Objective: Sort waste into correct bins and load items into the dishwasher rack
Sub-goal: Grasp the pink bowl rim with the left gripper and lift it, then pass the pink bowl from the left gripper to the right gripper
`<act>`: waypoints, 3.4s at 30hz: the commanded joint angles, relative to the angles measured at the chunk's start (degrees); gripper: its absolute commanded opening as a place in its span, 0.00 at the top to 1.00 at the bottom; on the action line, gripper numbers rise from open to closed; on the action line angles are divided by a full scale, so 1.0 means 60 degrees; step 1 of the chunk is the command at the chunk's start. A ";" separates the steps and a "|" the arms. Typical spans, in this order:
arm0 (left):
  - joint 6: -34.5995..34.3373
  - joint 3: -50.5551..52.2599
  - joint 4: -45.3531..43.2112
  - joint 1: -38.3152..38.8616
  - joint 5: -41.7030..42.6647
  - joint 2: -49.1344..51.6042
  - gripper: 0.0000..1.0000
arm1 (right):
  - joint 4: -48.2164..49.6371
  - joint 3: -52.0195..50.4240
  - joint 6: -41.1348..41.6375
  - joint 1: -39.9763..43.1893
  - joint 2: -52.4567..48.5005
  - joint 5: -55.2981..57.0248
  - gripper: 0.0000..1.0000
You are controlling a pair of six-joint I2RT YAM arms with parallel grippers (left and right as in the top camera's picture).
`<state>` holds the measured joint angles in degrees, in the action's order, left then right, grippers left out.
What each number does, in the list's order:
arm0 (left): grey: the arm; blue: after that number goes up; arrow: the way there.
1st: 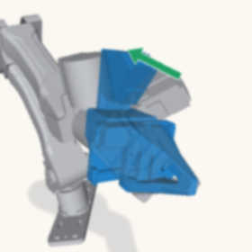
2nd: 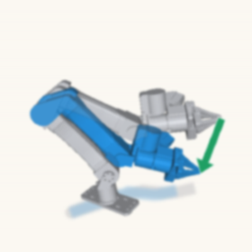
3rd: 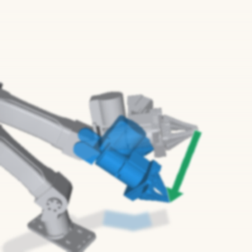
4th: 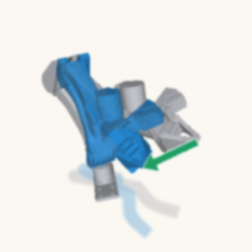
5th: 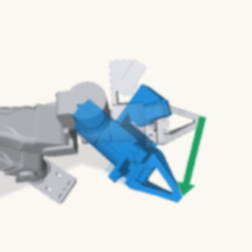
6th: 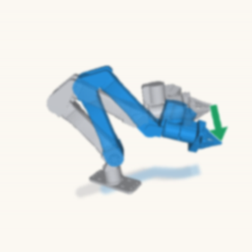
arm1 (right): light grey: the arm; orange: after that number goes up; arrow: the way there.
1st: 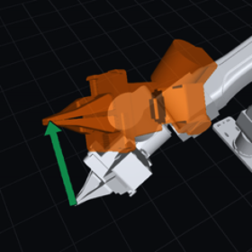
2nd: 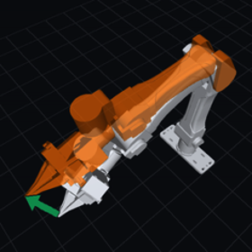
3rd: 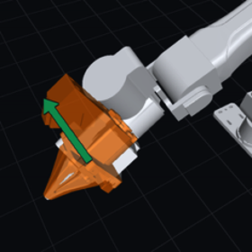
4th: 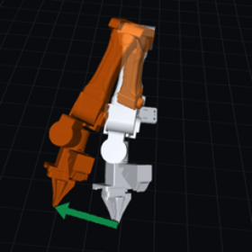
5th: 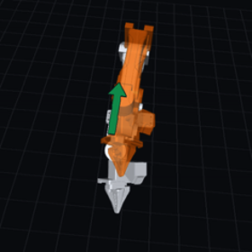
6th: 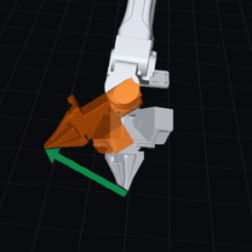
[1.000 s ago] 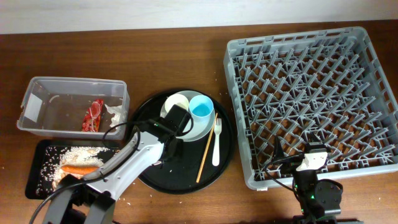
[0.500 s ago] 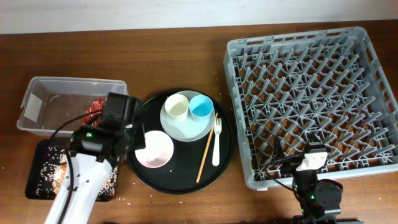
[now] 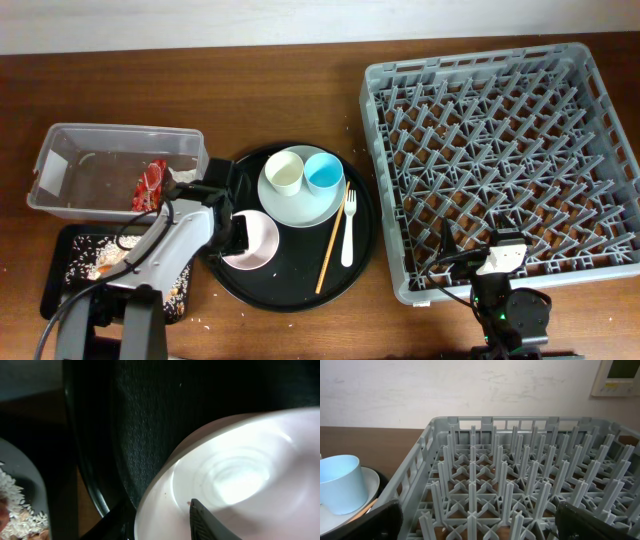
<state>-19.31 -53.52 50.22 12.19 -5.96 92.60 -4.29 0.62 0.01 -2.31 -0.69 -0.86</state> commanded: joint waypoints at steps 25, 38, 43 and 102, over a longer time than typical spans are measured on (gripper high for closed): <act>0.0011 -0.1235 0.0288 0.0025 0.3632 -0.3544 1.00 | -0.0040 -0.0051 0.0047 -0.0051 0.0055 0.0047 0.01; -0.0667 -0.1235 -0.1326 0.0535 0.3963 -0.3537 1.00 | 0.0033 -0.0051 -0.0568 -0.0051 0.0055 0.1188 0.01; -0.0678 -0.1235 -0.1293 0.0535 0.4612 -0.3537 1.00 | 0.0291 -0.0047 0.0197 -0.0051 0.0055 -0.3464 0.01; -0.0372 -0.4535 -0.0506 0.0911 0.3519 -0.3257 0.73 | -0.7876 1.3213 0.2543 -0.5344 -1.4036 0.1359 0.96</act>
<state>-22.31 -79.15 46.48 21.15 15.97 78.43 -52.25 78.96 15.53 -34.09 -85.56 7.03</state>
